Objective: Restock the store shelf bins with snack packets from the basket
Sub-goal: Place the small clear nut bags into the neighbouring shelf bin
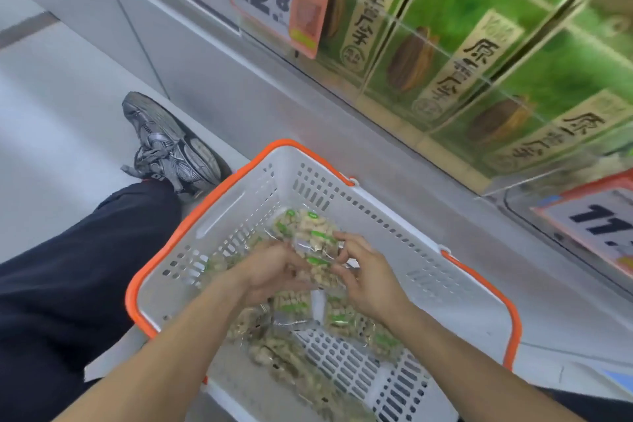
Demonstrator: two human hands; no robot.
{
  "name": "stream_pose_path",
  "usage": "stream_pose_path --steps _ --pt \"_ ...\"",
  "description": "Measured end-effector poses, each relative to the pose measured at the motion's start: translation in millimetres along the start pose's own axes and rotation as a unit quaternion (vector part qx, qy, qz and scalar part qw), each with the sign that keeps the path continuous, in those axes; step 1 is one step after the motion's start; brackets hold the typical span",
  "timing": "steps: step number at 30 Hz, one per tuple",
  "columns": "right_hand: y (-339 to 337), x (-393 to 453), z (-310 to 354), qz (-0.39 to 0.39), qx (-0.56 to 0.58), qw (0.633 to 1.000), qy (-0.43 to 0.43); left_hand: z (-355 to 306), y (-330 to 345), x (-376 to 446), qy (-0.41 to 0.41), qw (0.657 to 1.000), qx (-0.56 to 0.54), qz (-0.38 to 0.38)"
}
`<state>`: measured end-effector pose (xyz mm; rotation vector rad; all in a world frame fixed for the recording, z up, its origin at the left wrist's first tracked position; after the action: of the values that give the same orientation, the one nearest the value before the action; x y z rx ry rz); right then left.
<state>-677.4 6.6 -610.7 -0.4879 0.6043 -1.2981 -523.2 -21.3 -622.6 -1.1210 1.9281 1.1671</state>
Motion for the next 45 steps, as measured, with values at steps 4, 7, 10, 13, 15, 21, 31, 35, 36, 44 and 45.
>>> stream_pose_path --steps 4,7,10,13,15,21,31,35,36,44,45 --pt "-62 -35 32 0.011 -0.056 0.998 -0.03 -11 50 -29 0.044 0.988 -0.083 0.125" --pt "-99 -69 58 0.032 -0.114 0.989 -0.087 -10 80 -39 0.061 0.988 -0.075 0.118" --pt "-121 -106 72 0.034 -0.223 0.962 -0.154 -5 113 -59 0.115 0.989 0.073 0.058" --pt "-138 -138 81 0.026 -0.21 0.967 -0.14 -3 134 -73 0.187 0.958 0.215 -0.018" --pt "-160 -155 85 -0.047 -0.156 0.981 -0.109 -6 147 -87 0.231 0.941 0.245 -0.018" --pt "-209 -171 97 -0.122 -0.126 0.982 -0.068 -16 200 -126 0.298 0.884 0.358 0.041" --pt "-259 -200 94 -0.044 -0.061 0.997 -0.025 -38 282 -162 0.351 0.768 0.535 0.029" --pt "-298 -226 101 -0.093 -0.006 0.995 -0.024 -44 318 -179 0.378 0.768 0.516 0.023" --pt "-308 -234 103 -0.107 0.014 0.994 -0.035 -44 330 -187 0.394 0.766 0.507 0.034" --pt "-396 -306 96 -0.553 -0.022 0.823 -0.129 -119 408 -218 0.584 0.722 0.37 -0.009" --pt "-400 -311 92 -0.589 -0.031 0.797 -0.134 -127 425 -211 0.592 0.679 0.433 -0.033"
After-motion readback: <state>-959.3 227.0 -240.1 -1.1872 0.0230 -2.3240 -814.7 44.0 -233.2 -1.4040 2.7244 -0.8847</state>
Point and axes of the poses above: each hand's wrist, its own x-axis towards the middle knuckle, its own y-axis out of the palm, z = x × y, the point moved 7 cm from there along x, towards the middle knuckle, and after that the axes turned 8 degrees about -y, right-handed, at the moved point
